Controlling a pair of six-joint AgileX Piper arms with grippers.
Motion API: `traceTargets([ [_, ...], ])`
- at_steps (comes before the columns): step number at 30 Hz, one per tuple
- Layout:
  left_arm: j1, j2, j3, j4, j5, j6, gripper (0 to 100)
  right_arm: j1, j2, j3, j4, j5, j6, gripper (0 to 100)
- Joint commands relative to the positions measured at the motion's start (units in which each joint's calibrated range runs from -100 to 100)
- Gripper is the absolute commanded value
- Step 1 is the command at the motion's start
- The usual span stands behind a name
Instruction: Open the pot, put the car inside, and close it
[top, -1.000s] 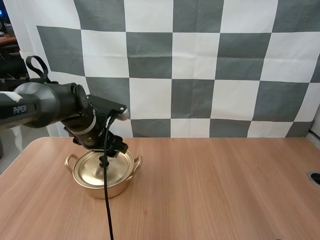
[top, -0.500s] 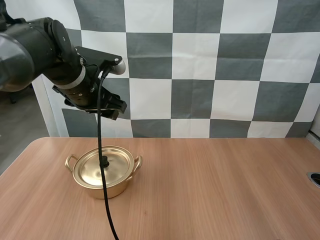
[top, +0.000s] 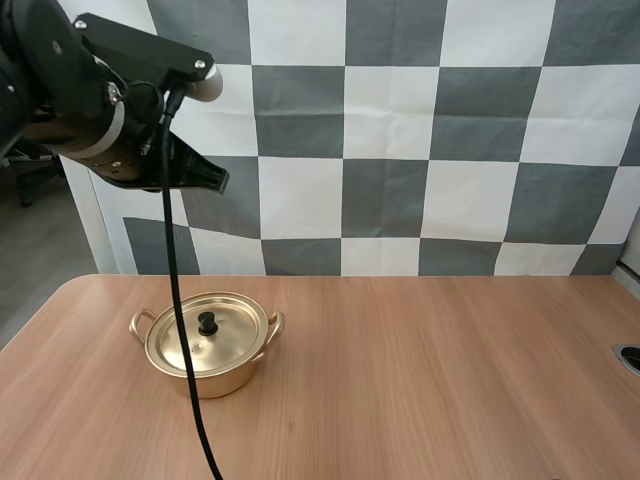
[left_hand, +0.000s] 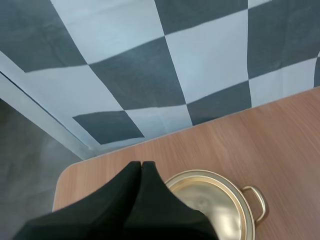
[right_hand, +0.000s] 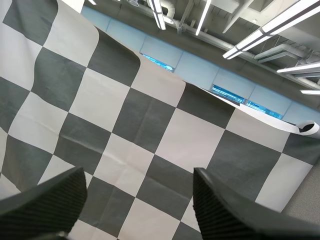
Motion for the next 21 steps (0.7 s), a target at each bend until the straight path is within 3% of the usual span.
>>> traceTargets([
  [1, 0.03, -5.62, -0.04, 0.54, -4.80, -0.32, 0, -0.33, -3.07, 0.04, -0.01, 0.00, 0.04, 92],
  [2, 0.03, -7.12, -0.04, 0.54, -8.16, -0.32, 0, -0.58, -3.90, 0.04, -0.01, 0.00, 0.04, 71],
  [3, 0.03, -7.71, -0.04, 0.54, -9.66, -0.32, 0, -0.91, -4.81, 0.04, -0.01, 0.00, 0.54, 39],
  [5, 0.03, -9.36, -0.04, 0.12, -14.83, -1.56, 0, -1.69, -6.73, 0.20, -0.01, 0.00, 2.56, 0],
  [10, 0.03, -12.73, 3.06, 1.15, -25.14, -11.71, 0, -3.47, -11.44, 4.91, 3.24, 0.00, 2.45, 0],
  [14, 0.03, -16.63, 8.56, 1.38, -32.48, -12.95, 0, -4.71, -14.13, 14.26, 6.01, 0.00, 2.91, 0],
  [21, -0.12, -24.37, 21.14, 1.38, -44.95, -16.55, 0, -7.18, -15.65, 32.93, 6.88, 0.00, 13.54, 0],
])
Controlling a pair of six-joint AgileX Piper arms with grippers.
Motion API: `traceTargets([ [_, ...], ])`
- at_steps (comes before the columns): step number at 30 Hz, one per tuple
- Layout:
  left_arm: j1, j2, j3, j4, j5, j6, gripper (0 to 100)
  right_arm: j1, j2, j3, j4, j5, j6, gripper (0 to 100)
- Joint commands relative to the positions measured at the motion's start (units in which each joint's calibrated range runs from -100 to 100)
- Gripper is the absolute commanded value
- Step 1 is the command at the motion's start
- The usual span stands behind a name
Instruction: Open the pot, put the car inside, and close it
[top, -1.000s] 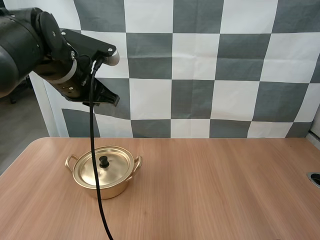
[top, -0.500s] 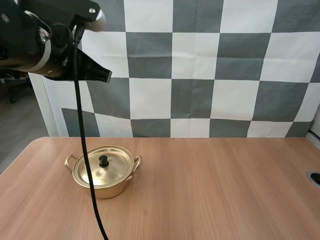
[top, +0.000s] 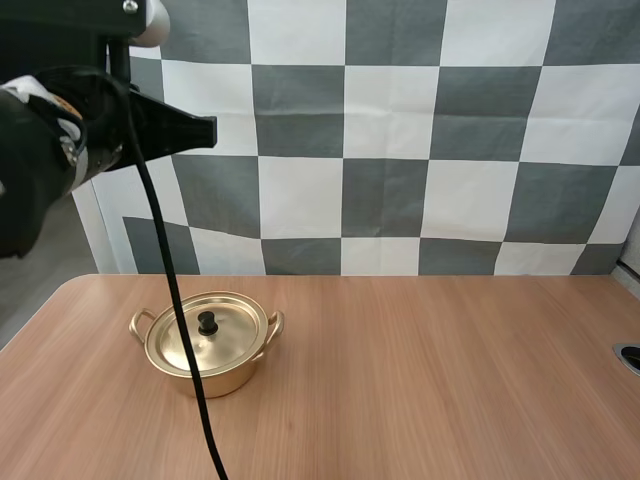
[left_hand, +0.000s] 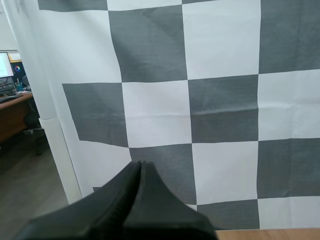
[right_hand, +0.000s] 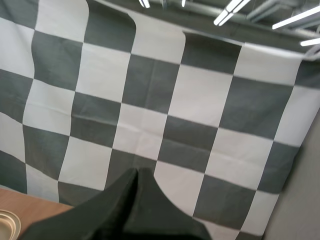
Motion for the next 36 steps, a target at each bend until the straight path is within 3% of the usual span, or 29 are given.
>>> traceTargets([
  [1, -0.19, -2.69, 6.14, 0.01, -5.40, -2.12, 0, -0.52, -0.04, 12.35, 0.01, -0.79, 5.65, 0],
  [6, -1.30, -8.64, 17.77, 0.01, -13.94, -2.08, 0, -0.87, -0.04, 23.85, 0.26, -18.54, 8.83, 0],
  [10, -1.40, -14.33, 27.17, 0.01, -20.07, -2.08, 0, -0.87, -0.04, 33.28, 0.26, -30.46, 10.21, 0],
  [17, -1.40, -24.03, 41.79, 0.01, -29.37, -2.08, 0, -3.93, -0.04, 43.71, 1.30, -41.20, 10.21, 0],
  [30, -1.40, -32.81, 53.51, -0.14, -28.88, -2.38, 0, -5.01, -0.04, 53.18, 2.88, -55.89, 10.21, 0],
  [36, -1.40, -32.81, 53.51, -0.14, -17.62, -4.01, 0, -5.01, -0.04, 58.40, 2.88, -61.52, 10.21, 0],
])
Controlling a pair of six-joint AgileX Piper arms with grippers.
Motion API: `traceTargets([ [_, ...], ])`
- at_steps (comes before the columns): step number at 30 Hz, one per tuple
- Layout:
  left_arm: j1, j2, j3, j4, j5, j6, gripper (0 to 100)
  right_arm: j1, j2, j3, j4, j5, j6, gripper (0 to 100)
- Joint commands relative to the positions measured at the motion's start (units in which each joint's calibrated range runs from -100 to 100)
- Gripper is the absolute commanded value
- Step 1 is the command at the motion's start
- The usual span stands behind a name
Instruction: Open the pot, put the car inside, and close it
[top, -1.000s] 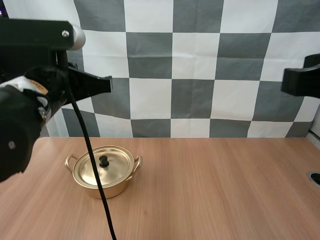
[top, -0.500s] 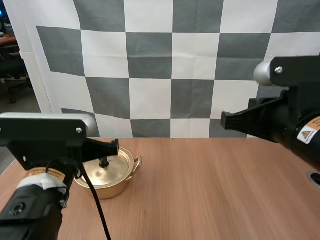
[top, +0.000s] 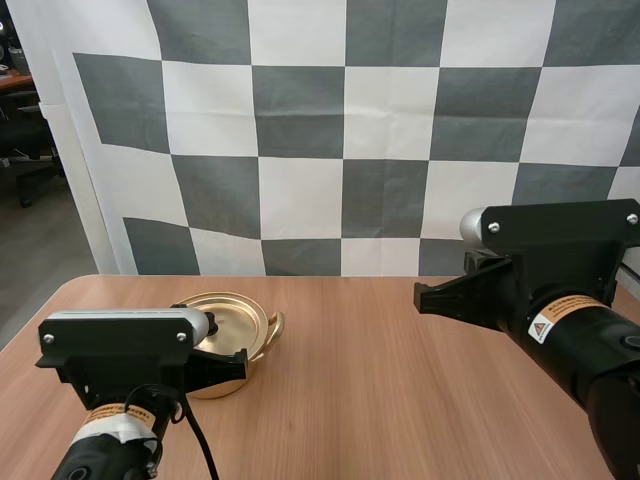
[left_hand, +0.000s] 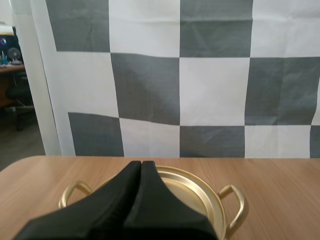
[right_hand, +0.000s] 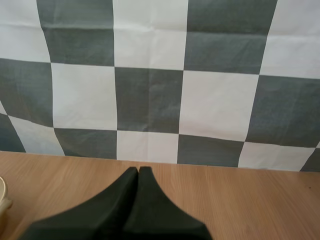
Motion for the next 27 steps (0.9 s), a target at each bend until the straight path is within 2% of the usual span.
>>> traceTargets([
  [1, -0.06, 0.00, 0.00, -0.04, 4.72, 0.00, 0, -0.02, -0.04, 0.59, 0.57, -0.66, 0.01, 0],
  [5, -0.06, 0.00, 0.00, 0.17, 11.21, 0.00, 0, -0.69, -0.04, 0.59, 0.81, 0.75, 0.01, 0],
  [12, -0.06, 0.00, 0.00, 0.59, 11.05, 0.00, 0, -5.38, -0.18, 0.59, 2.08, -2.13, 0.01, 0],
  [20, -0.06, 0.00, 0.00, 1.12, 10.33, 0.00, 0, -5.73, -6.68, 3.76, 2.50, -3.34, 0.01, 0],
  [27, -0.06, 0.00, 0.00, 1.12, 10.33, 0.00, 0, -5.73, -13.05, 11.78, 2.40, -17.71, 0.01, 0],
])
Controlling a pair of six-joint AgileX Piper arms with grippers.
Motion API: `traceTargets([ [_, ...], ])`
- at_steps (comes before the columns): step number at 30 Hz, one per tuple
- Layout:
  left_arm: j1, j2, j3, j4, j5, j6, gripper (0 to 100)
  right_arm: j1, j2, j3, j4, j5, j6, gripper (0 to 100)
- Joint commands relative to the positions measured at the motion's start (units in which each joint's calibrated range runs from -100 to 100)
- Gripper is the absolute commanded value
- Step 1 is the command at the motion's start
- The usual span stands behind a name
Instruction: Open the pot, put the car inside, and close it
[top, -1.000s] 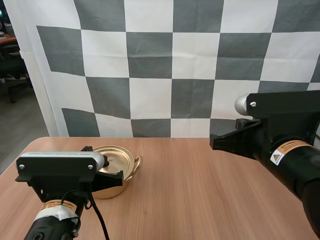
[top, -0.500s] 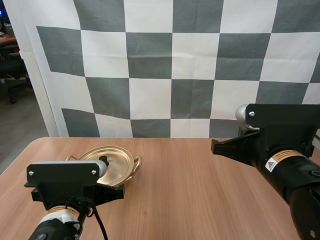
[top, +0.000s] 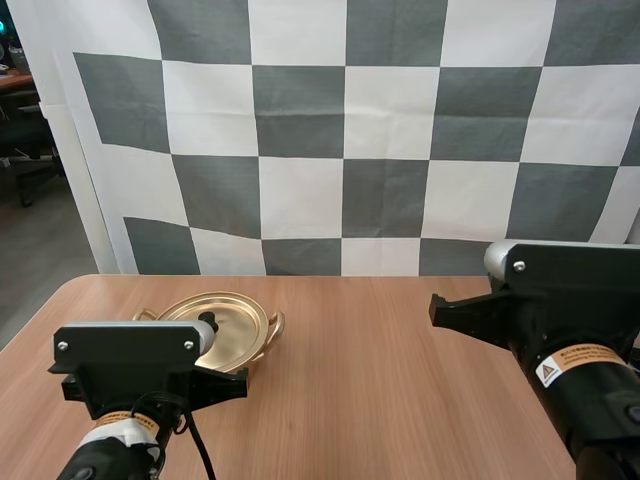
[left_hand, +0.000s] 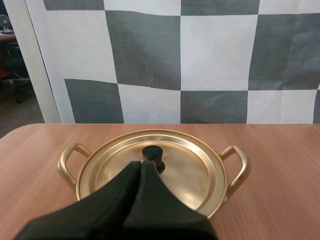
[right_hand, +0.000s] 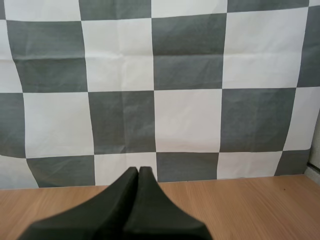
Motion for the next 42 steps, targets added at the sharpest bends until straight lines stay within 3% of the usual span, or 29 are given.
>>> traceTargets([
  [1, -0.01, 0.00, 0.00, 0.00, -0.10, 0.01, 0, 0.01, -1.70, 3.48, 0.01, -7.44, 0.01, 0],
  [6, -0.01, 0.00, 0.00, 0.00, -0.10, 0.01, 0, 0.01, -4.34, 9.71, 0.01, -18.38, 0.01, 0],
  [14, -0.01, 0.00, 0.00, 0.00, -0.10, 0.01, 0, 0.01, -6.92, 14.75, 0.01, -19.68, 0.01, 0],
  [27, -0.01, 0.00, 0.00, 0.00, -0.10, 0.01, 0, 0.01, -6.92, 14.75, 0.11, 4.61, 0.01, 0],
  [42, -0.01, 0.00, 0.00, 0.00, -0.10, 0.01, 0, 0.01, -6.92, 14.75, 0.11, 4.61, 0.01, 0],
])
